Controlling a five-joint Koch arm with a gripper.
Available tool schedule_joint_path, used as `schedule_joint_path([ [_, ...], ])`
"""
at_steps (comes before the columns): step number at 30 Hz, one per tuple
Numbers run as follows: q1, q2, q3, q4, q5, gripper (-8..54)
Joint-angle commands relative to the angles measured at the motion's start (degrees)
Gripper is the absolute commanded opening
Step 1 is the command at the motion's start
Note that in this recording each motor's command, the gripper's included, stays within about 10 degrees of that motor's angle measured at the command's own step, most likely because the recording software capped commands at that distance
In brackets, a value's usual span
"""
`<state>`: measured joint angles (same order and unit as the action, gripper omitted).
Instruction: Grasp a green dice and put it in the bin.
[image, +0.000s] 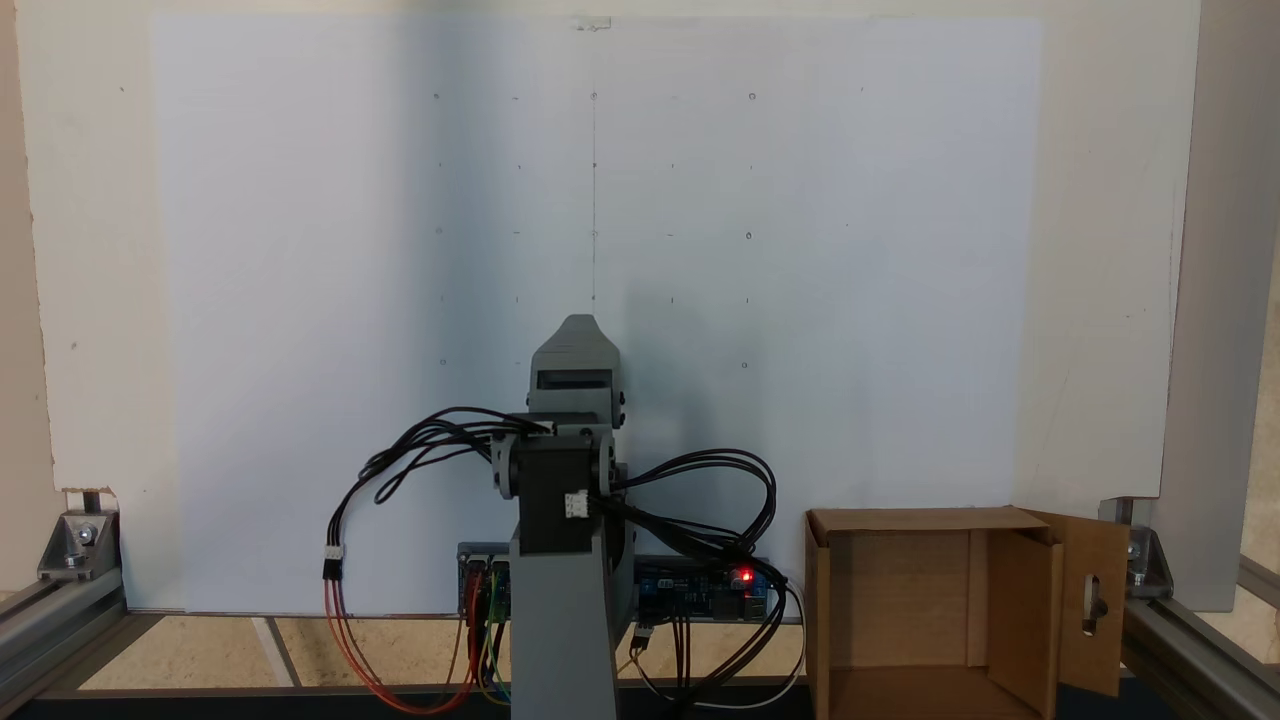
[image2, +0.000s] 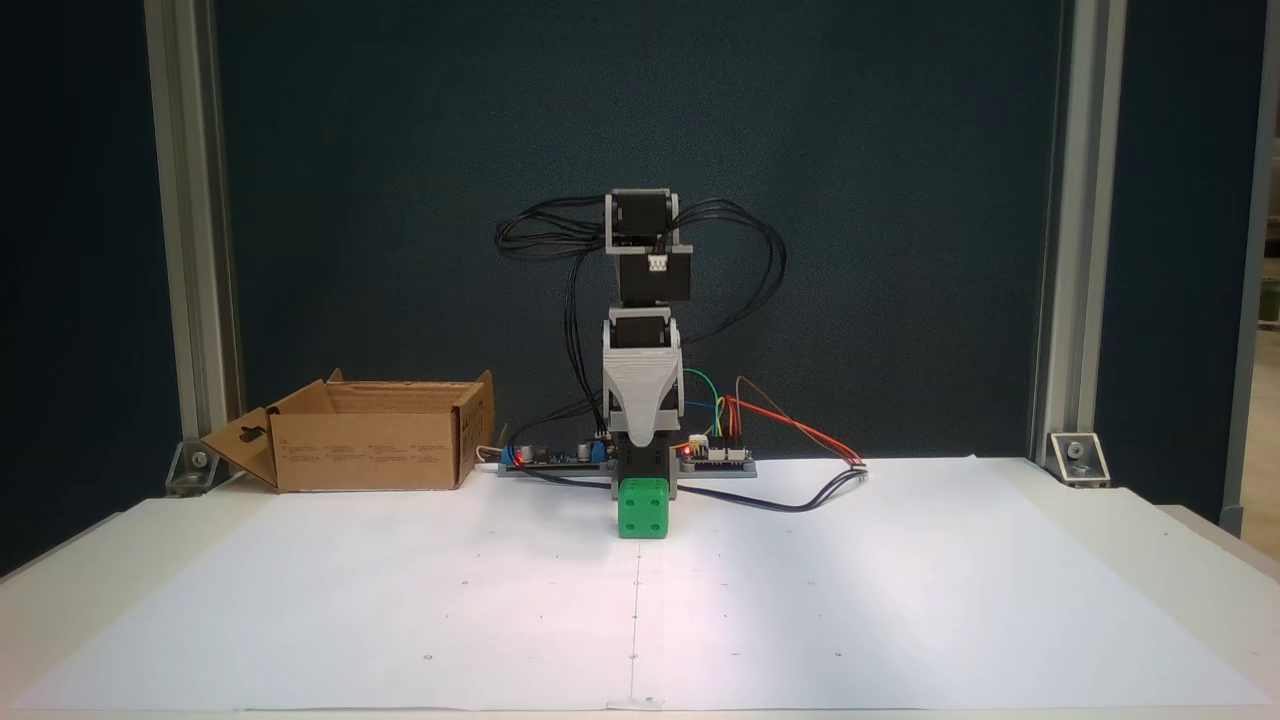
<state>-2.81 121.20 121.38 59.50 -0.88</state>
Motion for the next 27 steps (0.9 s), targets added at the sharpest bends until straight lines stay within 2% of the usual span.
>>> schedule_joint_path([
  [1,-0.4,0.1,-0.8,-1.7,2.3,45.4],
  [27,0.6,0.1,9.5,-6.9,3.8,45.5],
])
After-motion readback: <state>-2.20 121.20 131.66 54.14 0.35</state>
